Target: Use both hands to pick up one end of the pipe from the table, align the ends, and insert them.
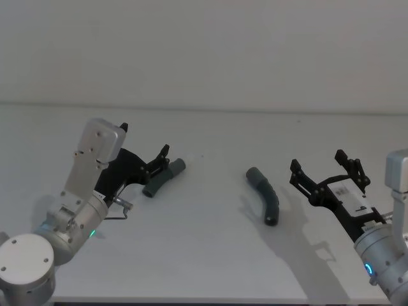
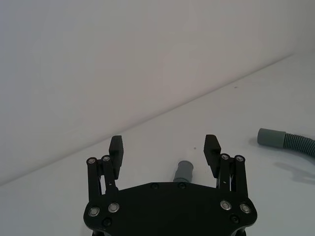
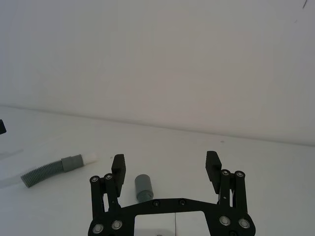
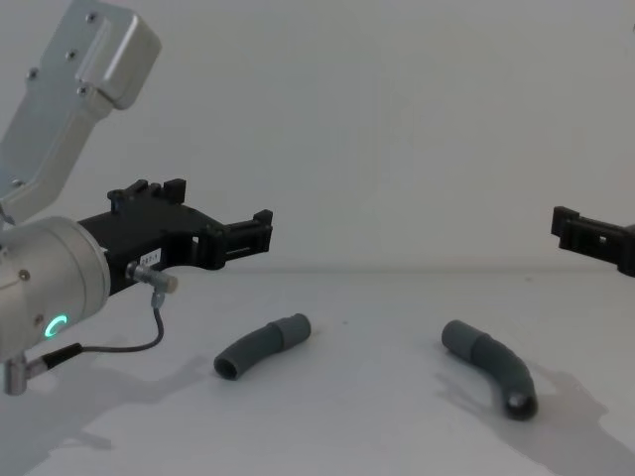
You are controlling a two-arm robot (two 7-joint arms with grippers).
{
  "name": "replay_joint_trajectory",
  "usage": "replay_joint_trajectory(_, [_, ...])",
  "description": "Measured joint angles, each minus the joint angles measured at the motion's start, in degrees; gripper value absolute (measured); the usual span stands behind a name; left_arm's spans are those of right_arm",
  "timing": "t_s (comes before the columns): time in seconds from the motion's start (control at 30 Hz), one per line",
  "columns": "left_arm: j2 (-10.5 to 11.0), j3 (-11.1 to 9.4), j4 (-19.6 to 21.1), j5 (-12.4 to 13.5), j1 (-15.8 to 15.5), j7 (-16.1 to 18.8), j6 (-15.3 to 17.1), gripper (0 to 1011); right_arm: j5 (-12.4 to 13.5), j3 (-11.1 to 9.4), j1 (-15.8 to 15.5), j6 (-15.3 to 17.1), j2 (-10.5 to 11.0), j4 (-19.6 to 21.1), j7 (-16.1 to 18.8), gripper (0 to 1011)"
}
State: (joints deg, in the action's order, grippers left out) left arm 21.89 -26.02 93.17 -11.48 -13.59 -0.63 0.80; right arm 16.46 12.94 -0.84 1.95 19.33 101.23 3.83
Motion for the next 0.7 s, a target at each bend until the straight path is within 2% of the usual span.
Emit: replay_joint_trajectory(0.7, [0.0,0.0,0.0,0.0,0.0,0.0,0.0,1000,0.0,0.0,0.0,0.0,0.0,0.0,0.0,1000])
